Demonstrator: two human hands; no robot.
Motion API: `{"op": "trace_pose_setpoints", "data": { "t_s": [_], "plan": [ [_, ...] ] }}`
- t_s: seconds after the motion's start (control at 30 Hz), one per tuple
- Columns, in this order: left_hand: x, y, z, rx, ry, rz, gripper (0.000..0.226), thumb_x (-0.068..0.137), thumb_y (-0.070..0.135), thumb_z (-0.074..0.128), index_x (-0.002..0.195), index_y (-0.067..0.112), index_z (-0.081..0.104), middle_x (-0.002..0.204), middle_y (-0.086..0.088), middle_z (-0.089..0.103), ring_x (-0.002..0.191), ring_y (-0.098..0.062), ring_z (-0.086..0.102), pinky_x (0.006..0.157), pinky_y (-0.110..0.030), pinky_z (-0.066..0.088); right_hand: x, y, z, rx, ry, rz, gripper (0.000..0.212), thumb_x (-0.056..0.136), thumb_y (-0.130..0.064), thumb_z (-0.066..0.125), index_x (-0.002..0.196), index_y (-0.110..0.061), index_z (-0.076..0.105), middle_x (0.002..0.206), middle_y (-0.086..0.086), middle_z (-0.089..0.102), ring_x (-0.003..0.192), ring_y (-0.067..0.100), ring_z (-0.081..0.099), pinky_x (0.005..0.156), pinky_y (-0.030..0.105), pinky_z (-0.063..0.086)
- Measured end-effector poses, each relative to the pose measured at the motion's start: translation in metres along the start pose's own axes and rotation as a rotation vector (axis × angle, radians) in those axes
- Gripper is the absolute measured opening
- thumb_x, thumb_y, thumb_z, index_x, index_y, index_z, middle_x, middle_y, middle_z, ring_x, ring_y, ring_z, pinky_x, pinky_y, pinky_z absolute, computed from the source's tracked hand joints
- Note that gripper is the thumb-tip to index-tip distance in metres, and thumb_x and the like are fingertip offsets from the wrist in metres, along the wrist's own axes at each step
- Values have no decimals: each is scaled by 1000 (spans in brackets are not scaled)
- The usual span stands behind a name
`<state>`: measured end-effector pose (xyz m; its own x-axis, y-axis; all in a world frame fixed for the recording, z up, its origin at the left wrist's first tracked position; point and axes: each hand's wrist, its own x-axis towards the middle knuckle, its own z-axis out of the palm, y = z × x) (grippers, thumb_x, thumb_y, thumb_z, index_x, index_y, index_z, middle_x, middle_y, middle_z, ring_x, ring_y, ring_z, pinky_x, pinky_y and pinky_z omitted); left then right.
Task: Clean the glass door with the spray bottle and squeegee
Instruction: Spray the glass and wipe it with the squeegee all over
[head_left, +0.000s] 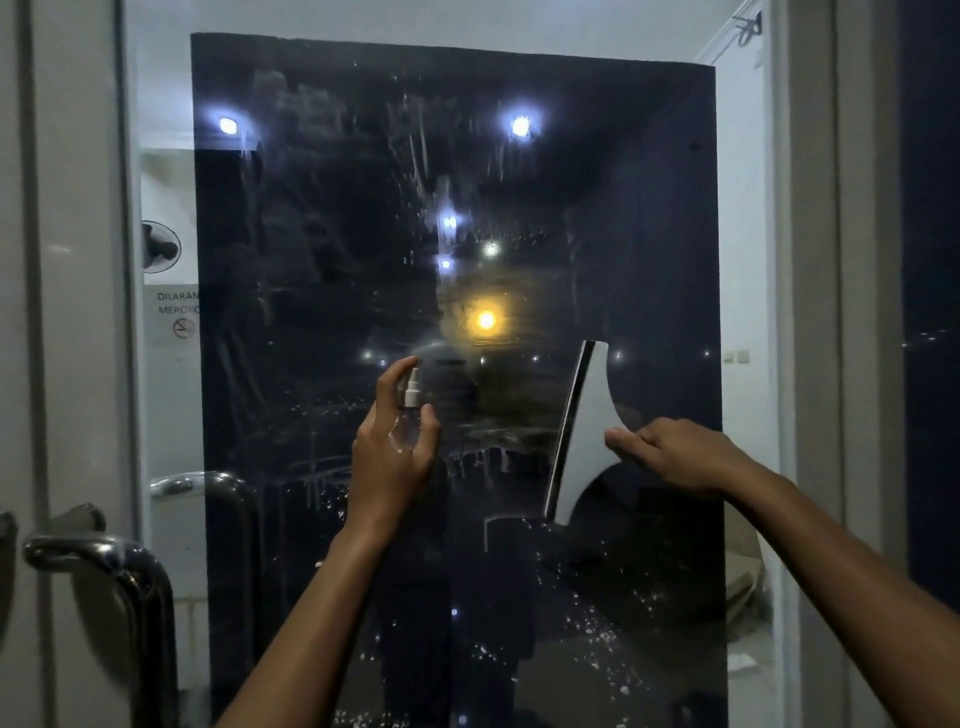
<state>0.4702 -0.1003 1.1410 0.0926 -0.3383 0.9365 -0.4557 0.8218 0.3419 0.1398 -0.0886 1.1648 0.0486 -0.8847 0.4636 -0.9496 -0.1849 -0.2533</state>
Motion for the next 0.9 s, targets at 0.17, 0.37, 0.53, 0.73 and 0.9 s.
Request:
{"op": "trace_pose_setpoints", "data": {
  "t_s": [0.17,0.37,0.53,0.73,0.9],
  "plan": [
    [3,2,-2,2,2,24,52,98,24,55,144,39,37,106,3,68,77,-1,64,61,-7,46,4,-31,-4,493,206,-33,70,93,-70,32,58,-17,61,54,-6,62,53,5,57,62,30,39],
    [1,6,6,-18,-7,40,52,98,21,57,143,38,38,109,-2,69,76,1,64,61,-7,46,22,-74,21,768,351,142,61,103,-57,33,62,-19,55,59,-3,57,58,17,55,61,32,40],
    [-10,3,14,-36,2,9,52,99,21,57,144,37,38,108,3,69,79,-4,65,60,-12,50,-4,-70,86,811,343,270,62,104,-57,32,60,-18,54,56,-1,52,50,15,48,54,29,35],
    [-22,1,19,-51,-3,-22,52,99,16,58,142,37,38,90,11,64,71,-7,62,55,-17,50,-58,-47,149,856,226,353,58,104,-53,33,63,-17,52,55,1,47,54,18,45,59,32,35],
    [-31,5,16,-59,11,-33,52,99,13,59,143,34,40,95,15,63,72,-7,62,57,-15,48,-68,-41,133,767,384,180,60,95,-62,33,56,-18,47,46,-7,46,43,6,42,44,19,32]
  ]
}}
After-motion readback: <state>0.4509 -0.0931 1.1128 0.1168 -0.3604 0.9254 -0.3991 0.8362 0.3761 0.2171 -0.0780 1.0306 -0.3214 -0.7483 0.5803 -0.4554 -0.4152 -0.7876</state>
